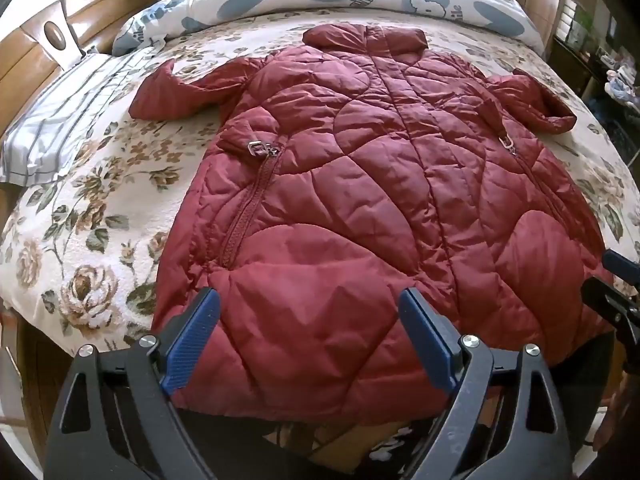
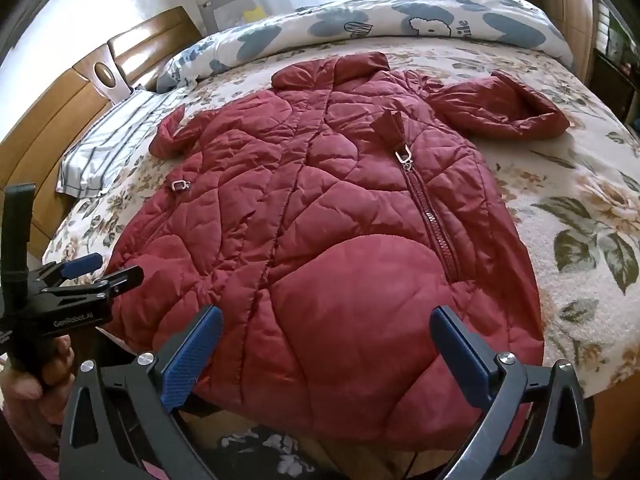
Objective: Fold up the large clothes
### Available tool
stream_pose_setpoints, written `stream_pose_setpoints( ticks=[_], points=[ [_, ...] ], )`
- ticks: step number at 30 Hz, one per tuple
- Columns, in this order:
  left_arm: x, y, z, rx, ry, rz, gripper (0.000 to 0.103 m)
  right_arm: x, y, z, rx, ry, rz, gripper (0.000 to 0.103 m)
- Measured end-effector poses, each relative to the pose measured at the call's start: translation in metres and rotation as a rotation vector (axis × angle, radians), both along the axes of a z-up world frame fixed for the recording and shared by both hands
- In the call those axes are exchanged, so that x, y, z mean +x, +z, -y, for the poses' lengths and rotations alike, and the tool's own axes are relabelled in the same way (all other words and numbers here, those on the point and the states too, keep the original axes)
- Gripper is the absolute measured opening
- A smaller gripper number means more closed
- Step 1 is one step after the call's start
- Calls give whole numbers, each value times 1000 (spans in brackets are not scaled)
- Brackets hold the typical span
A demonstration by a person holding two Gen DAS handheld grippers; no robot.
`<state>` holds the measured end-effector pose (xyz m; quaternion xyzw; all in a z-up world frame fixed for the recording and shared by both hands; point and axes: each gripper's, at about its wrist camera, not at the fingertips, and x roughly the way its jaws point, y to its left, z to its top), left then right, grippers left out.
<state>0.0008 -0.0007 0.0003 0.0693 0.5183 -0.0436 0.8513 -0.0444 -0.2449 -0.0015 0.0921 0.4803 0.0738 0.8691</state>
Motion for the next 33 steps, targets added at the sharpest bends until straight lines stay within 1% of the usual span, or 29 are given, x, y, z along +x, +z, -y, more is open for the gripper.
stream_pose_setpoints(
  ticks=[10, 13, 15, 26, 30, 33],
  points=[
    [0, 0, 0, 2, -1, -2, 92, -2, -1, 2, 0, 1, 1, 103],
    [0, 0, 0, 3, -1, -2, 92, -1, 7, -7, 2, 3, 4, 103],
    [0, 0, 0, 2, 0, -1, 92, 0, 3, -1, 3, 2, 3, 103],
    [-1, 0, 0, 2, 0, -1, 92, 0, 5, -1, 14, 2, 6, 103],
    [0, 0, 0, 2, 0, -1, 92, 0, 5, -1, -3, 1, 3, 103],
    [-1, 0, -1, 1, 0, -2, 92, 0, 5, 0, 15, 2, 7, 103]
  ],
)
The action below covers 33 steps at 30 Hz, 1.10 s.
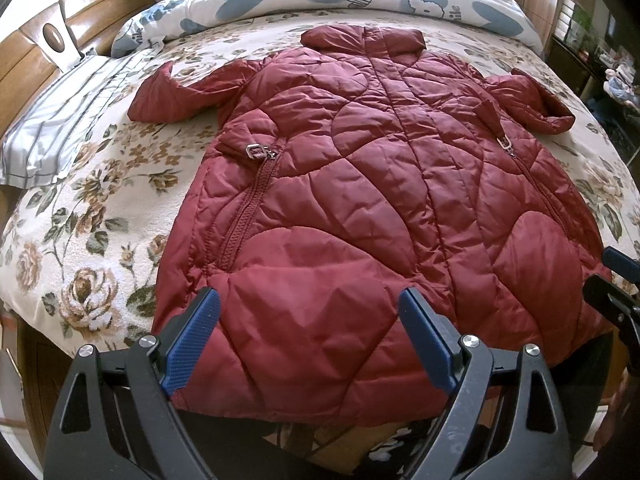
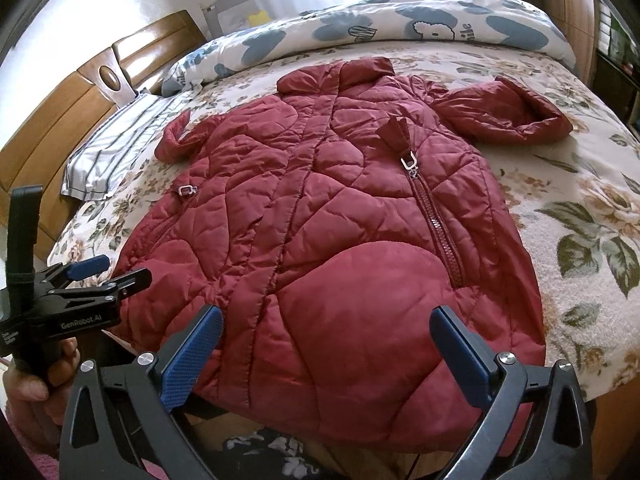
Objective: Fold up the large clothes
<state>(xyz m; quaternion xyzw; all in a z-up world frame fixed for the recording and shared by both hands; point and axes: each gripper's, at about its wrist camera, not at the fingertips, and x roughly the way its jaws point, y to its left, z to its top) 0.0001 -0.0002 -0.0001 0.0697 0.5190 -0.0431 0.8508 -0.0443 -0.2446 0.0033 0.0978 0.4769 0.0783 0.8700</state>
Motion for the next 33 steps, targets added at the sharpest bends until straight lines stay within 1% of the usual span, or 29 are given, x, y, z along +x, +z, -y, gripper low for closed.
stream_pose_setpoints(
  ticks=[11, 14, 19, 20, 23, 24, 28, 30, 33],
  points=[
    [2, -2, 1, 0, -4, -12, 92, 1, 1, 0, 2, 1, -1, 103],
    [2, -5, 1, -12, -8, -5, 92, 1, 1, 0, 10, 2, 1, 103],
    [5, -8, 3, -19, -18, -10, 92, 6, 1, -2, -30, -3, -18, 103],
    [6, -8, 3, -13, -20, -3, 92, 7, -2, 1, -47, -3, -25, 103],
    [10, -10, 4, -28, -24, -16, 92, 9, -4, 6, -23, -4, -8, 103],
    [11, -11, 5, -19, -26, -18, 92, 10, -5, 9, -14, -4, -3, 103],
    [17, -13, 6, -20, -29, -38, 92, 17, -6, 17, -42, -18, -15, 103],
    [21, -13, 5, -15, -27, -48, 92, 20, -4, 21, -79, -27, -17, 103],
    [27, -11, 4, -23, -18, -55, 92, 24, 0, 34, -77, -55, -7, 103]
  ],
)
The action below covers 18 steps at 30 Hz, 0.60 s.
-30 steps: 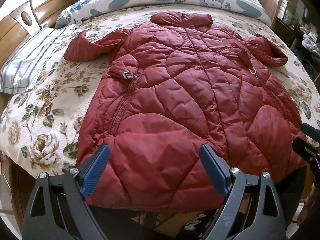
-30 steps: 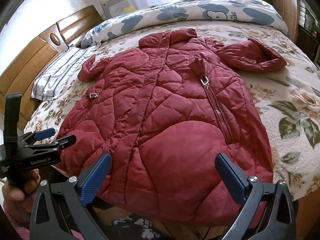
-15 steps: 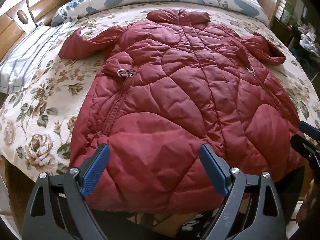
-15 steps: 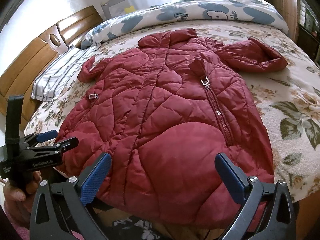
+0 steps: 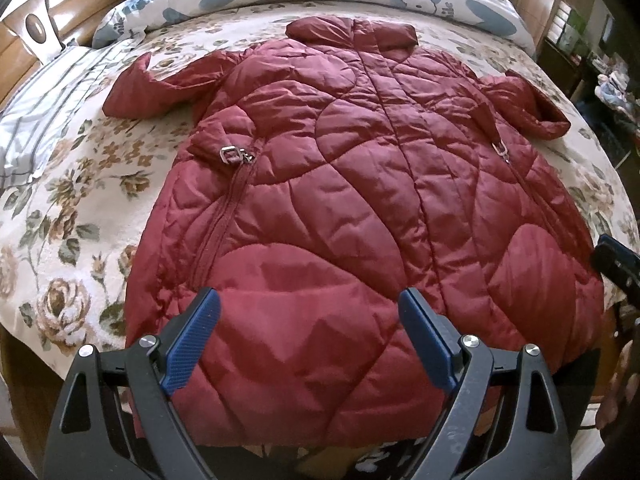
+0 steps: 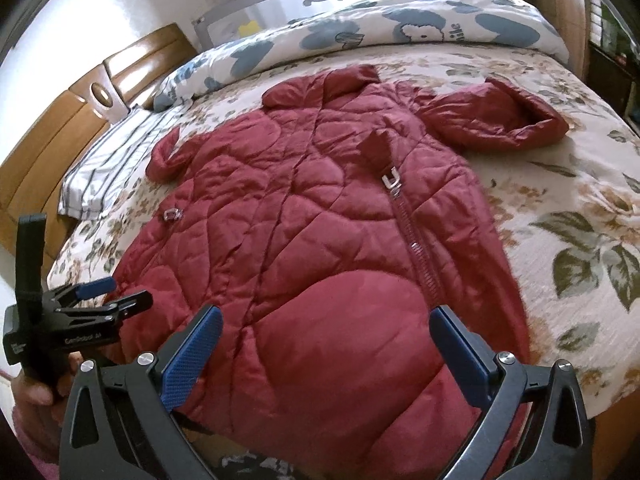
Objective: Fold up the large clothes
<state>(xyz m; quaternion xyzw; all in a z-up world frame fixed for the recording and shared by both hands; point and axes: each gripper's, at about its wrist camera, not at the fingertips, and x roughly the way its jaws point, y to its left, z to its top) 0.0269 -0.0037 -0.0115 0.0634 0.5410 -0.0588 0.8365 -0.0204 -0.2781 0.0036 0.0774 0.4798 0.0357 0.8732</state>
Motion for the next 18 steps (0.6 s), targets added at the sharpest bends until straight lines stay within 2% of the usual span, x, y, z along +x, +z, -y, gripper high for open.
stream_pose_setpoints(
  ticks=[3, 7, 11, 18],
  points=[
    [7, 1, -3, 11, 11, -1, 92, 5, 7, 16, -12, -35, 27, 102],
    [15, 0, -5, 12, 23, -5, 92, 17, 8, 40, 13, -84, -7, 102],
    [23, 0, -8, 1, 40, -16, 92, 26, 10, 64, 9, -140, 17, 100],
    [38, 0, -12, -9, 65, -24, 92, 59, 23, 113, -66, -222, 79, 95]
  ],
)
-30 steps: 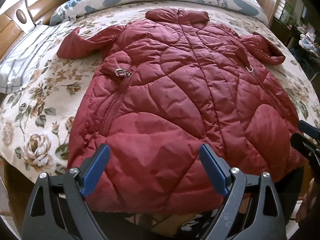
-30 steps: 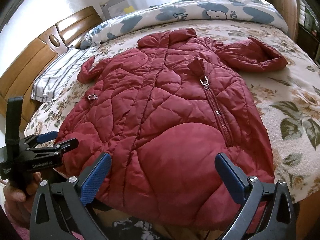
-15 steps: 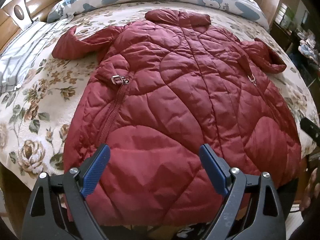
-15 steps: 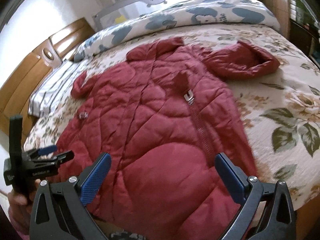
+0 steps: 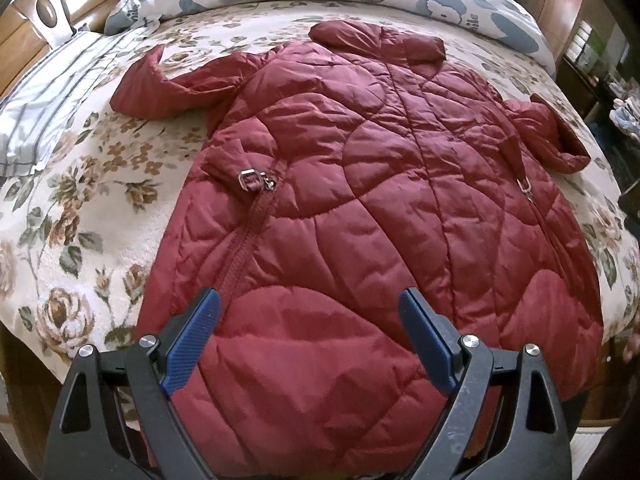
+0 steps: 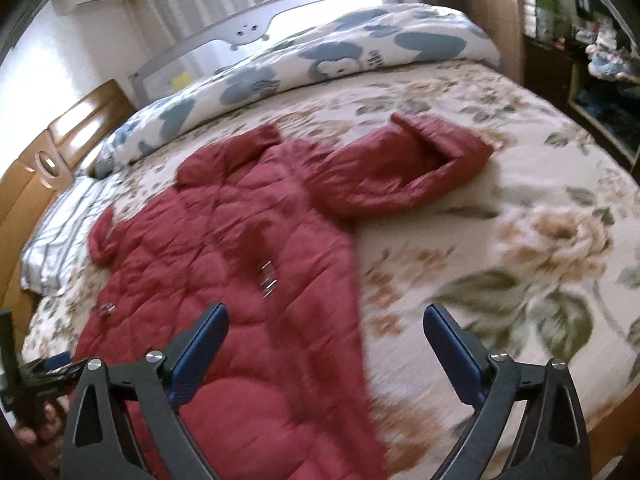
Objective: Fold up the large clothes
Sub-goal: 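Move the right gripper to a sleeve cuff and close on it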
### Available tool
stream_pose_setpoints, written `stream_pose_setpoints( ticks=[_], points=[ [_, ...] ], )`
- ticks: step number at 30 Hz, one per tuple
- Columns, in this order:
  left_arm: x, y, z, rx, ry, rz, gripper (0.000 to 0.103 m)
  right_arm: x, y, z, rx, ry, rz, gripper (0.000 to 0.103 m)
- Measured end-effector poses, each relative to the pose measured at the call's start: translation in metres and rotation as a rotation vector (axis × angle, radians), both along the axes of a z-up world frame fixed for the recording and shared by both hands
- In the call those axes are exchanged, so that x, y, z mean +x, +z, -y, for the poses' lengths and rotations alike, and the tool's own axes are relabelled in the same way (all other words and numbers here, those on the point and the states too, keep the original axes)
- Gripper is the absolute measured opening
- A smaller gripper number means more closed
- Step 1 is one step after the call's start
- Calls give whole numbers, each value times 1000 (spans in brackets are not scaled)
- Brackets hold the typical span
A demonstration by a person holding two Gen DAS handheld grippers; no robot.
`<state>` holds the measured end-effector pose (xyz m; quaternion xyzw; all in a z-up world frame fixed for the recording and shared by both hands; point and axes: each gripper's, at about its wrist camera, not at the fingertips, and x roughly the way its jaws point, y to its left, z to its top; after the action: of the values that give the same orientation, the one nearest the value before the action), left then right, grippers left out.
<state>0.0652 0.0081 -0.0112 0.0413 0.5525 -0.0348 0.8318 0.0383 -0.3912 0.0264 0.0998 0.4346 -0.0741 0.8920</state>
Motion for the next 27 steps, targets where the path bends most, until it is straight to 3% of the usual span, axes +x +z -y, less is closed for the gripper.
stream_pose_setpoints(
  ticks=[8, 12, 19, 22, 23, 24, 27],
  points=[
    [20, -11, 2, -28, 9, -35, 92, 68, -4, 64, -73, -116, -10, 77],
    [29, -17, 6, -24, 2, -52, 92, 113, -14, 92, -116, -154, -67, 66],
    [48, -22, 11, -25, 2, -60, 92, 183, -54, 114, -223, -156, -193, 61],
    [53, -23, 10, -21, 4, -57, 92, 203, -75, 126, -256, -167, -230, 49],
    [55, -24, 9, -20, 7, -55, 92, 206, -79, 132, -251, -178, -237, 41],
    [57, -25, 8, -18, 10, -56, 92, 208, -81, 137, -234, -187, -235, 30],
    [62, -30, 4, -23, 24, -64, 92, 201, -71, 140, -170, -199, -189, 18]
  ],
)
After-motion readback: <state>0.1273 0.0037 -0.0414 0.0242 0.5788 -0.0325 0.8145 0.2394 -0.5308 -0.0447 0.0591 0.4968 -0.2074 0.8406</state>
